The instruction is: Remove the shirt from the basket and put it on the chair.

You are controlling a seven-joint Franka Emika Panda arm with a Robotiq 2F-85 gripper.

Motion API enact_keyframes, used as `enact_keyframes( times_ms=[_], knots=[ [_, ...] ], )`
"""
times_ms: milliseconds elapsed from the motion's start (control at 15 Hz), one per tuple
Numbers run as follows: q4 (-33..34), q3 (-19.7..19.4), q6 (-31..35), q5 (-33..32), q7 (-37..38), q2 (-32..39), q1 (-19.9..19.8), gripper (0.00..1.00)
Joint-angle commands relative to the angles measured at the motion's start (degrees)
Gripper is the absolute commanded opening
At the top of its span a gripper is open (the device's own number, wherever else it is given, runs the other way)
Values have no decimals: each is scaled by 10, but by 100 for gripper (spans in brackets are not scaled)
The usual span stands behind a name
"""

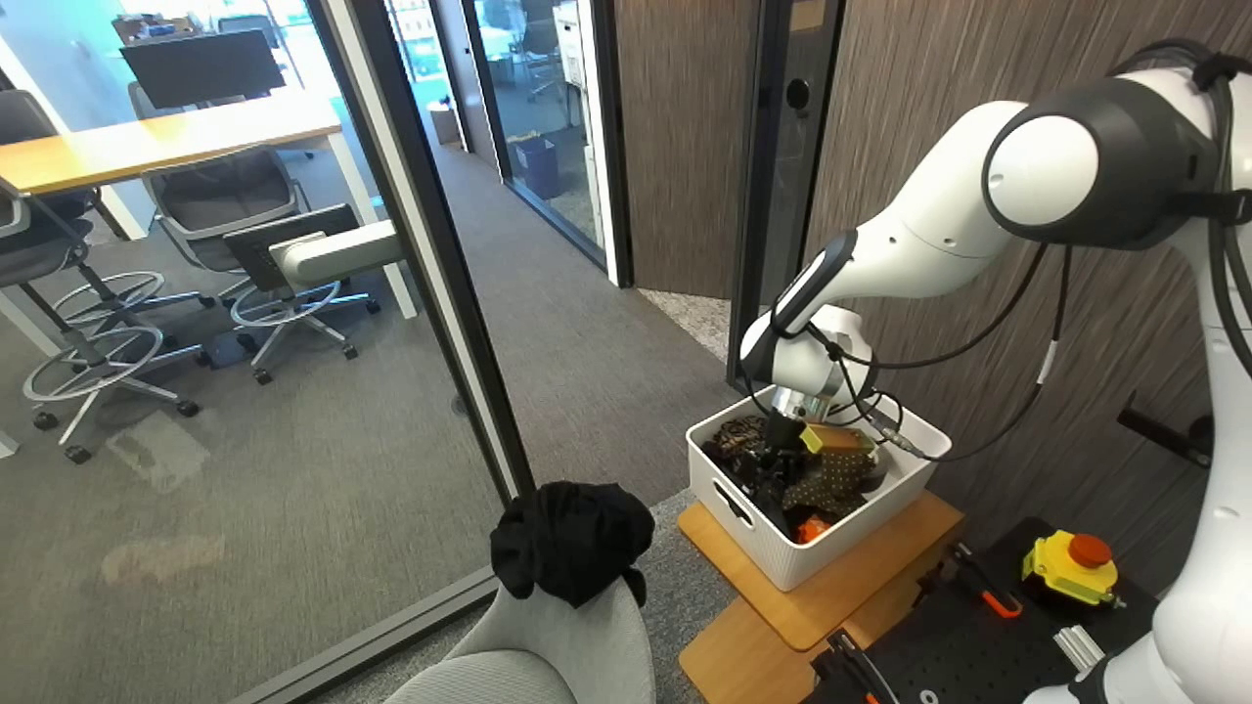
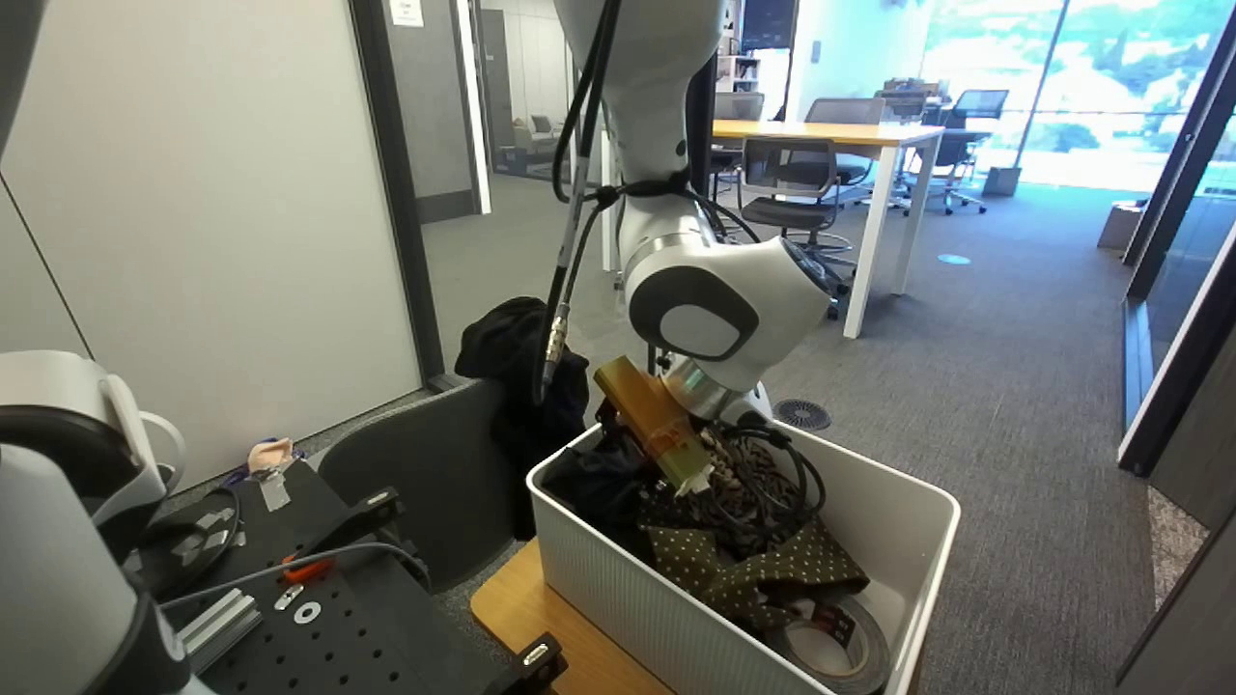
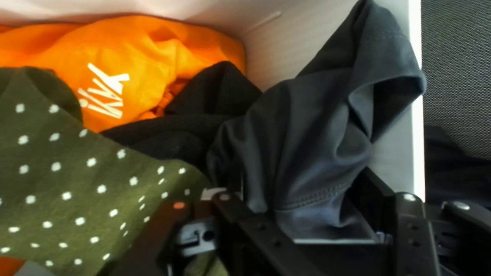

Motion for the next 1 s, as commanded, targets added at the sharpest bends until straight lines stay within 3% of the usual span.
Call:
enact_keyframes(
  times_ms=[0,267,400,933],
  knots=[
    [14,12,-12,-8,-9,8,-12,42],
    [15,15,-16,-5,-16,10,-15,14],
    [16,17,-19,-3,-23,11,-18,9],
    [-10,36,-51,27,-80,-23,-48,12]
  ],
)
